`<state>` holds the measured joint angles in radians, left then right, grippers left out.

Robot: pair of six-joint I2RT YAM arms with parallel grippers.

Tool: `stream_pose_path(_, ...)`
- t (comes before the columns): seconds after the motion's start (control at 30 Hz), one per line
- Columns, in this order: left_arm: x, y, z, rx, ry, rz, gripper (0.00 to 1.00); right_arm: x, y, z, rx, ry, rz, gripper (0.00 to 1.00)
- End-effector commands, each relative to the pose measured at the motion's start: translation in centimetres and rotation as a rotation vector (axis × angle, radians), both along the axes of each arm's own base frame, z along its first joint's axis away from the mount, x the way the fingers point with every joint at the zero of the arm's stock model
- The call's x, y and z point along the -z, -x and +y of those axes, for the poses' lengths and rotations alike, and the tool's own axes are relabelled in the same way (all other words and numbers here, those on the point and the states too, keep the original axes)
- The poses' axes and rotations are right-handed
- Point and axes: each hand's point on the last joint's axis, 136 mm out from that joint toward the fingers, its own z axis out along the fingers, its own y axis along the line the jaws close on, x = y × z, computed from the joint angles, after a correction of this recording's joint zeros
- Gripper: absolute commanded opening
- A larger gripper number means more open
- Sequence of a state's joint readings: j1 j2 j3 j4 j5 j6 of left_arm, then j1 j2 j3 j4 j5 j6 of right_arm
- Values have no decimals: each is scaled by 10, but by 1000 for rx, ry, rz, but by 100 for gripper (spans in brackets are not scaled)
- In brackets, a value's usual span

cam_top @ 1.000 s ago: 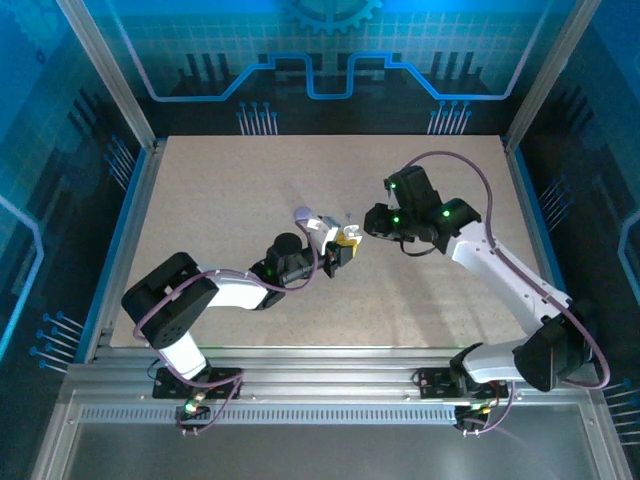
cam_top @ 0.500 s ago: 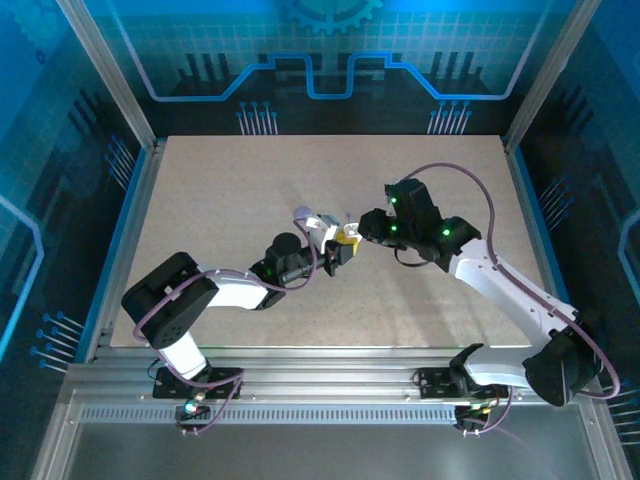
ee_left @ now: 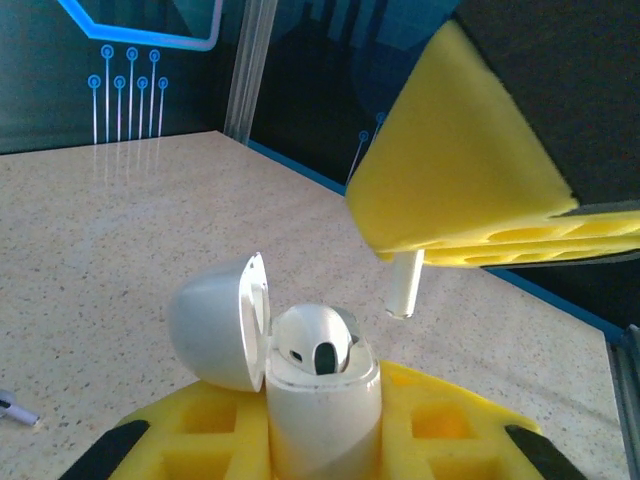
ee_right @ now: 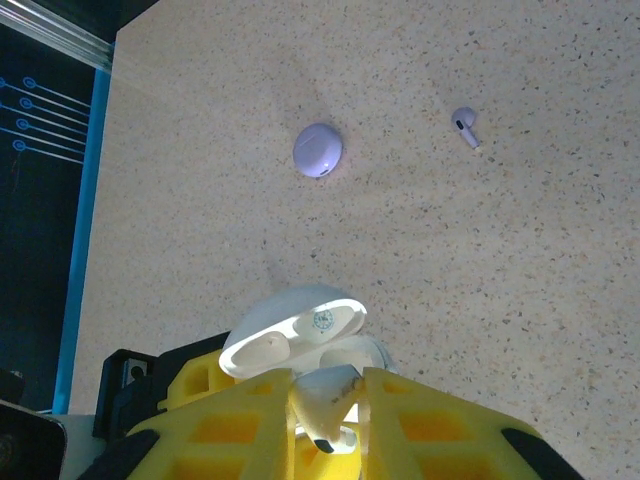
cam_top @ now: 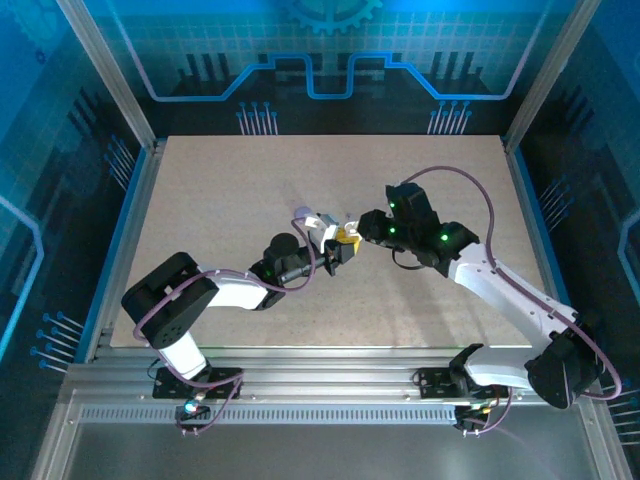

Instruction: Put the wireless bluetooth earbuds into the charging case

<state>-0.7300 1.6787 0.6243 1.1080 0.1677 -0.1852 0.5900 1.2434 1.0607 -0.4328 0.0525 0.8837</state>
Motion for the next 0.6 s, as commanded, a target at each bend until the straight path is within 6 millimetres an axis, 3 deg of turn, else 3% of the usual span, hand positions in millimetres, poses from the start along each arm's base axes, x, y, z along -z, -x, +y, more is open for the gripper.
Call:
stream_pose_path(0.0, -14, 11, -3, 47, 44, -49, 20, -11, -8, 2, 18, -21, -37, 22)
stream_pose_path(0.57, -17, 17, -3, 64, 46, -82, 20, -17, -12, 5, 18, -51, -49, 22)
